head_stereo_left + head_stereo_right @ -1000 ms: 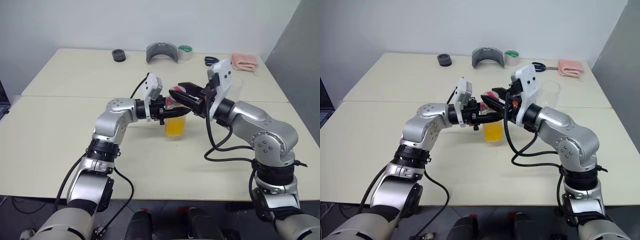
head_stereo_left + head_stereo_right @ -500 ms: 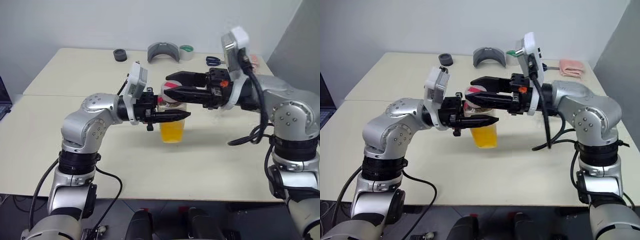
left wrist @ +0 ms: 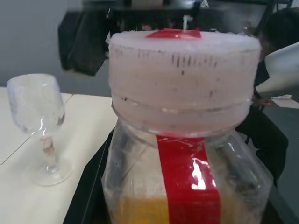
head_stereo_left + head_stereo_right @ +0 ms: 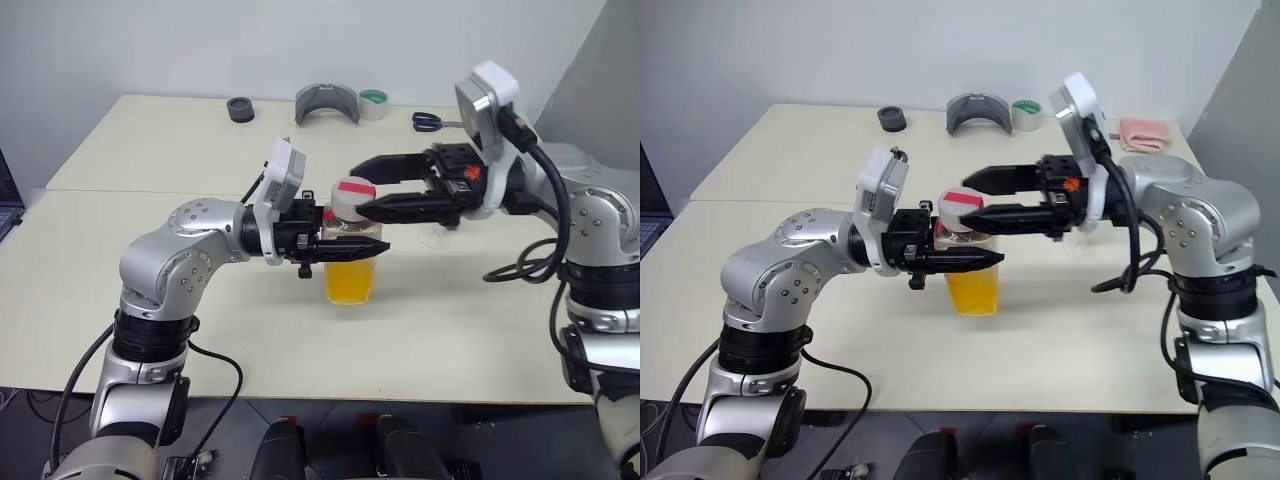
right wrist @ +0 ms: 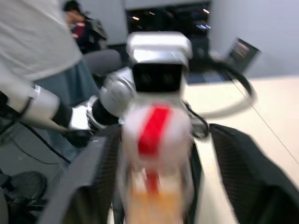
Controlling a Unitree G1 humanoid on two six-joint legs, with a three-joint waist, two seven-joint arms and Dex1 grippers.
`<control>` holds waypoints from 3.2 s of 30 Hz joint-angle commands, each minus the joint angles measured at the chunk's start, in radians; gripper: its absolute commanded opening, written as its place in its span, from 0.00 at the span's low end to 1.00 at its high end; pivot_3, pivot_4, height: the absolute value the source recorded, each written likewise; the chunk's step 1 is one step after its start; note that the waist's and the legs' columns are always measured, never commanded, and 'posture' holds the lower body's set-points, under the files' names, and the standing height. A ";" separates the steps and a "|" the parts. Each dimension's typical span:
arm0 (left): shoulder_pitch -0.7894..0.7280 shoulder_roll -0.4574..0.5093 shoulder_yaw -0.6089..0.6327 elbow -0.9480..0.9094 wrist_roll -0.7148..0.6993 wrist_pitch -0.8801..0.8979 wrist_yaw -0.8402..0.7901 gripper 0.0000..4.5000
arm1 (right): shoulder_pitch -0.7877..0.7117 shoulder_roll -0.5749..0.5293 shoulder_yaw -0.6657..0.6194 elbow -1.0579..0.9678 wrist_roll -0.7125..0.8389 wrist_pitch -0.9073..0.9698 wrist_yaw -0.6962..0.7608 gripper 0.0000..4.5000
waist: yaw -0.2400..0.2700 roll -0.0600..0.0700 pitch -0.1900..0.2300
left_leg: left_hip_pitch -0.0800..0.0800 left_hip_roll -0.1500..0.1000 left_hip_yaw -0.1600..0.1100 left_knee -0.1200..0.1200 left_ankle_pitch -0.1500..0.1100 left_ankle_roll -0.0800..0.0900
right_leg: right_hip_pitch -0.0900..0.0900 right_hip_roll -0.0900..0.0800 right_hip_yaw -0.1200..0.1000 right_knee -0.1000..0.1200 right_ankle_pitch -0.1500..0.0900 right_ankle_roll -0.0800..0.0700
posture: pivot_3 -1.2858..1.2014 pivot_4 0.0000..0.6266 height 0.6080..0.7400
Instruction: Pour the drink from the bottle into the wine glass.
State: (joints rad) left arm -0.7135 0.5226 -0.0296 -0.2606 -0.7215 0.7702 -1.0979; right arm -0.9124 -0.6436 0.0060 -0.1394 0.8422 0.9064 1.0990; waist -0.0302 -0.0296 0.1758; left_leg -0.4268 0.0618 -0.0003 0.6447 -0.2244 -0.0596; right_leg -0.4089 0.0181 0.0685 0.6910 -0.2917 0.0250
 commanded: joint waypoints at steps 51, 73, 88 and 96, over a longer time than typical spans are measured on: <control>-0.126 -0.086 -0.039 0.376 0.229 -0.359 -0.083 0.41 | 0.123 0.350 -0.016 -0.391 -0.006 0.102 -0.894 0.79 | -0.002 0.001 0.000 | -0.002 0.000 0.000 0.000 0.000 0.000 | -0.003 0.001 0.000 0.001 0.000 0.000 | 0.52 0.24 1.00; -0.135 -0.091 -0.042 0.392 0.238 -0.376 -0.085 0.41 | 0.141 0.375 -0.017 -0.406 0.003 0.110 -0.933 0.66 | -0.002 0.001 0.000 | -0.002 0.000 0.000 0.000 0.000 0.000 | -0.003 0.001 0.000 0.001 0.000 0.000 | 0.52 0.24 1.00; -0.064 -0.062 -0.032 0.180 0.144 -0.246 -0.088 0.41 | 0.108 0.298 -0.031 -0.345 0.021 0.051 -0.744 0.42 | -0.003 0.001 0.000 | -0.003 0.000 0.000 0.000 0.000 0.000 | -0.003 0.001 0.000 0.001 0.000 0.000 | 0.52 0.24 1.00; -0.063 -0.018 -0.004 -0.015 -0.018 -0.060 -0.091 0.41 | -0.044 0.222 -0.008 -0.090 0.070 -0.036 -0.281 0.42 | -0.003 0.001 0.001 | -0.002 0.001 -0.001 0.000 0.000 0.000 | -0.002 0.001 0.000 0.001 0.000 0.000 | 0.52 0.24 1.00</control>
State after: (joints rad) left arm -0.7540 0.5088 -0.0076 -0.1791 -0.6666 0.6780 -1.1506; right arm -0.9244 -0.4189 -0.0013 -0.2762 0.9073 0.9056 0.7481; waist -0.0335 -0.0284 0.1764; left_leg -0.4286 0.0623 -0.0010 0.6448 -0.2243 -0.0594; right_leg -0.4110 0.0192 0.0680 0.6921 -0.2917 0.0249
